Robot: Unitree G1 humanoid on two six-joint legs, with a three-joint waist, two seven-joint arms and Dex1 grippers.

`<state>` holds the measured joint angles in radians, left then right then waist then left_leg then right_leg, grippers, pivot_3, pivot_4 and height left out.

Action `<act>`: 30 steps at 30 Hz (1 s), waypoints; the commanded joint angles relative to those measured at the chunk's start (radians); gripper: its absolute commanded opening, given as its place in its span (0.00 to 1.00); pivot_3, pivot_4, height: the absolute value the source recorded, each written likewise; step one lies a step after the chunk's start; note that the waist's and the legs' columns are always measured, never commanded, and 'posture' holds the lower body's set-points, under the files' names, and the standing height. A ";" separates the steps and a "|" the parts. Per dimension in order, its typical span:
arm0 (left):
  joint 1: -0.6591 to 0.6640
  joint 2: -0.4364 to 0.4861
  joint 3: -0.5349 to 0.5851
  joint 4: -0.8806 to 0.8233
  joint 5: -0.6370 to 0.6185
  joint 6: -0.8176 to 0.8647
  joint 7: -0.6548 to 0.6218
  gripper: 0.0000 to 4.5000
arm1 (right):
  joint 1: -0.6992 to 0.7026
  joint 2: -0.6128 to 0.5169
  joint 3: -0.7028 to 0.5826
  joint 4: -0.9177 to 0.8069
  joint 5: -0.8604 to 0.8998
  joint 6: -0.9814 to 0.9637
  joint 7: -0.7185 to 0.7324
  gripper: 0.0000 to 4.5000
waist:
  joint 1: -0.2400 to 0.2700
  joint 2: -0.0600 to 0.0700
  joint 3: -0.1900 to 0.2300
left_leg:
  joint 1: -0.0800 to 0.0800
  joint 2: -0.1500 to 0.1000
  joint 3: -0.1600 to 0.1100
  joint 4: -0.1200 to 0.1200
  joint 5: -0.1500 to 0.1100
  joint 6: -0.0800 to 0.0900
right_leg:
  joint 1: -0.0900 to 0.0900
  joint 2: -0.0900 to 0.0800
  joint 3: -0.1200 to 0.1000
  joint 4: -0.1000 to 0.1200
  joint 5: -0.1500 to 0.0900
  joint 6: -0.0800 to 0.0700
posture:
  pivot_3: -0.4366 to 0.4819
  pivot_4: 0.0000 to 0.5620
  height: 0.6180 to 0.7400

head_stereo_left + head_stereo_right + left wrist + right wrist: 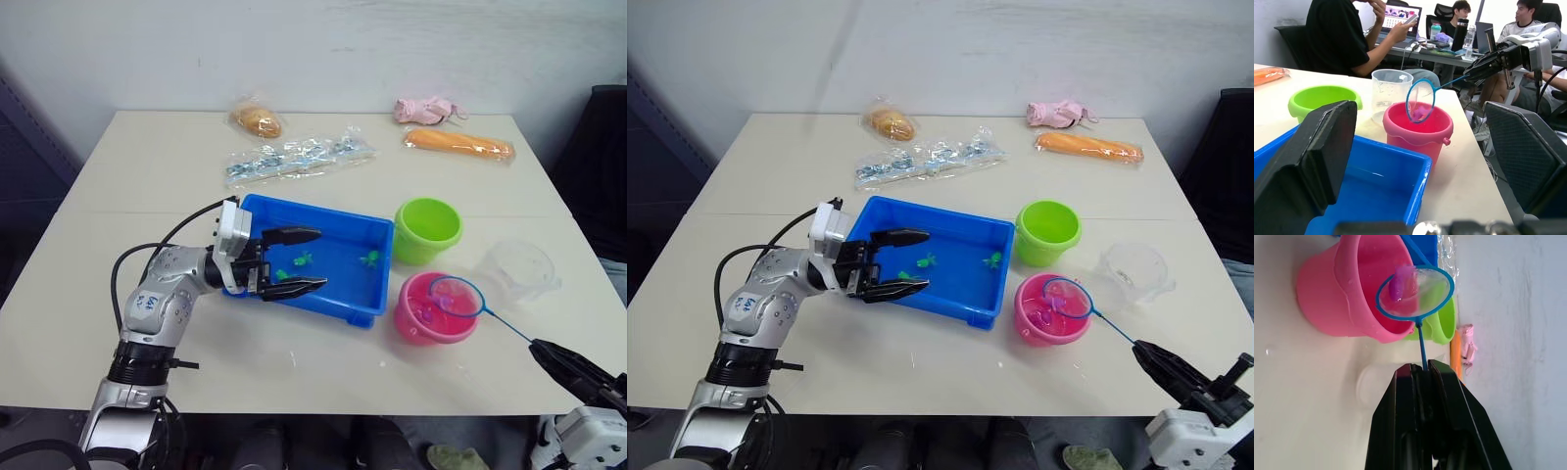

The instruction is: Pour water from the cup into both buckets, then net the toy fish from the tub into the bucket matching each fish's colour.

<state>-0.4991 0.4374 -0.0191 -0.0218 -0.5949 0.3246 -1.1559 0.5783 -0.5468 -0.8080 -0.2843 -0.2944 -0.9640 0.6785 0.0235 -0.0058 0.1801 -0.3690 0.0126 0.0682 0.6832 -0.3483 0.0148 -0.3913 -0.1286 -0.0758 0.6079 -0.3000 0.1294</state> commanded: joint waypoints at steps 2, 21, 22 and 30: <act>-0.015 -0.005 0.007 -0.013 0.001 -0.011 0.003 0.99 | 0.008 -0.021 -0.024 -0.012 -0.004 0.000 -0.086 0.00 | -0.001 0.000 0.000 | 0.000 0.000 0.000 0.000 0.000 0.000 | 0.000 0.000 0.000 0.000 0.000 0.000 | 0.48 0.27 1.00; 0.064 0.075 0.106 -0.015 -0.016 0.018 0.043 0.99 | -0.041 -0.381 0.288 -0.522 1.364 1.204 -0.209 0.00 | -0.004 0.000 0.000 | 0.001 0.002 -0.004 0.001 0.000 0.002 | 0.001 -0.002 -0.002 0.003 -0.001 -0.002 | 0.48 0.27 1.00; 0.076 0.081 0.113 -0.025 -0.018 0.021 0.046 0.99 | -0.091 -0.397 0.313 -0.517 1.404 1.249 -0.246 0.00 | -0.002 0.000 0.000 | 0.000 0.001 -0.004 0.001 0.000 0.002 | 0.001 -0.003 -0.003 0.003 -0.001 -0.001 | 0.48 0.27 1.00; 0.184 0.125 0.183 -0.108 -0.021 0.026 0.104 0.99 | -0.540 -0.473 0.624 -0.344 1.771 1.658 -0.560 0.00 | -0.011 -0.003 0.001 | -0.001 0.001 -0.004 0.002 0.000 0.002 | 0.001 -0.003 -0.003 0.003 0.001 -0.001 | 0.48 0.27 1.00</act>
<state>-0.3260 0.5495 0.1292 -0.0806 -0.5991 0.3561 -1.0674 0.0713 -1.0059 -0.2387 -0.6672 1.3741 0.6024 0.2145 0.0130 -0.0087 0.1808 -0.3706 0.0132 0.0648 0.6850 -0.3477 0.0177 -0.3900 -0.1328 -0.0795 0.6093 -0.2990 0.1285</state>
